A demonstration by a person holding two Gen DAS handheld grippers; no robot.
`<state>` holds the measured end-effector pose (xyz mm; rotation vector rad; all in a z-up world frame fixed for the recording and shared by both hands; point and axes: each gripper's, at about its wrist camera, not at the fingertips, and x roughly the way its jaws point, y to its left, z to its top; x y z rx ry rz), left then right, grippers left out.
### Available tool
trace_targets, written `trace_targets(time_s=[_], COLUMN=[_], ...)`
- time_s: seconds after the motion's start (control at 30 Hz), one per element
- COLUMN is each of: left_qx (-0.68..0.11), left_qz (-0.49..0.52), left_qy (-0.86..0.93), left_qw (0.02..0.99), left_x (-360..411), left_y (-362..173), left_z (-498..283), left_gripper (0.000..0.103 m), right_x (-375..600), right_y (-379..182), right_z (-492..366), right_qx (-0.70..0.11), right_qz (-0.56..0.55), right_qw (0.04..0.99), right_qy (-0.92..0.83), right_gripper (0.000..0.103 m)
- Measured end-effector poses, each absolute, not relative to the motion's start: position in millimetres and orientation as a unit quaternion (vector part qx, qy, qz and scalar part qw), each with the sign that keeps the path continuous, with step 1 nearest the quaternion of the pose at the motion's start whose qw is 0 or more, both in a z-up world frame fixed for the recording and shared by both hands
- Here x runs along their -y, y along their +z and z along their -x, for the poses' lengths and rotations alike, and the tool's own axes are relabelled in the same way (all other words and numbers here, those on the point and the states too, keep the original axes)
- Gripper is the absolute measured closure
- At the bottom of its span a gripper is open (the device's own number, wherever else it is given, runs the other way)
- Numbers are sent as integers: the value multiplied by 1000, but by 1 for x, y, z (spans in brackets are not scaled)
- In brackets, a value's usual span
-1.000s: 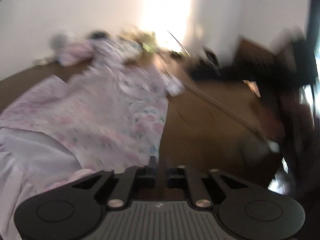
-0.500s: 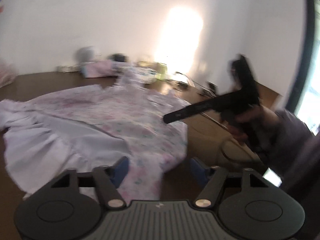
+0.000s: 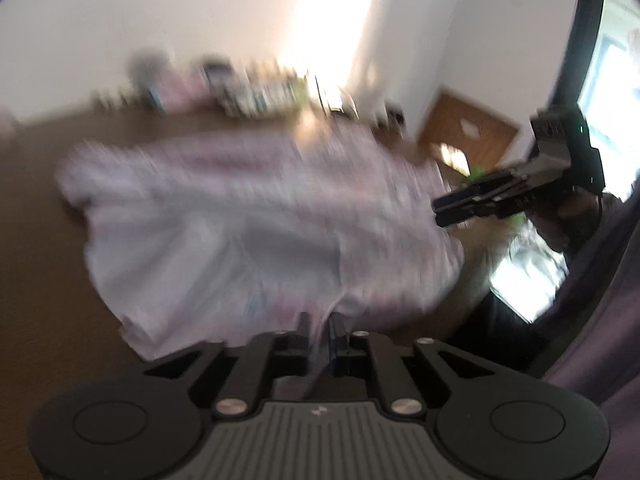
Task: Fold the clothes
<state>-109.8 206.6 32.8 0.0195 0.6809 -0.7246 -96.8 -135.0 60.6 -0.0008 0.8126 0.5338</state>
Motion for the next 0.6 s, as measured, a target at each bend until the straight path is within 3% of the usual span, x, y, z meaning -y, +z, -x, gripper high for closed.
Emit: trace_targets(time_s=[0.07,0.17,0.23,0.3,0.4,0.5,0.53,0.6], left_qx=[-281,-251,-267,-296,-326,-319,-320,-319], left_qz=[20,20,15,22,42,32,33,34], left_qy=[-360,-396,-381,-346,-318,-300,-297,-289], left_qw=[889,883,885,890,889,898,899,902], left_x=[-206,-172,-150,-135,-136,-147,-149,-152], left_y=[48,45,31,14,-4,-7,-7,-8], left_z=[112,107,97,85,87,104,105,109], left_gripper=[73,52,53,59,61,65,65,65], right_x=[145,135,113,91,69,81,86,96], right_y=[83,92,75,57,39,42,46,56], right_z=[82,22,-22,-65,-121,-157,-162,-164], right_qx=[-357,-363,-410,-443,-465,-412,-385,-352], right_qz=[-16,-49,-56,-57,-59,-65,-64,-75], right_qw=[896,874,838,822,828,887,905,923], right_qy=[265,319,357,354,309,198,168,135], right_gripper=[59,59,60,73,74,74,71,39])
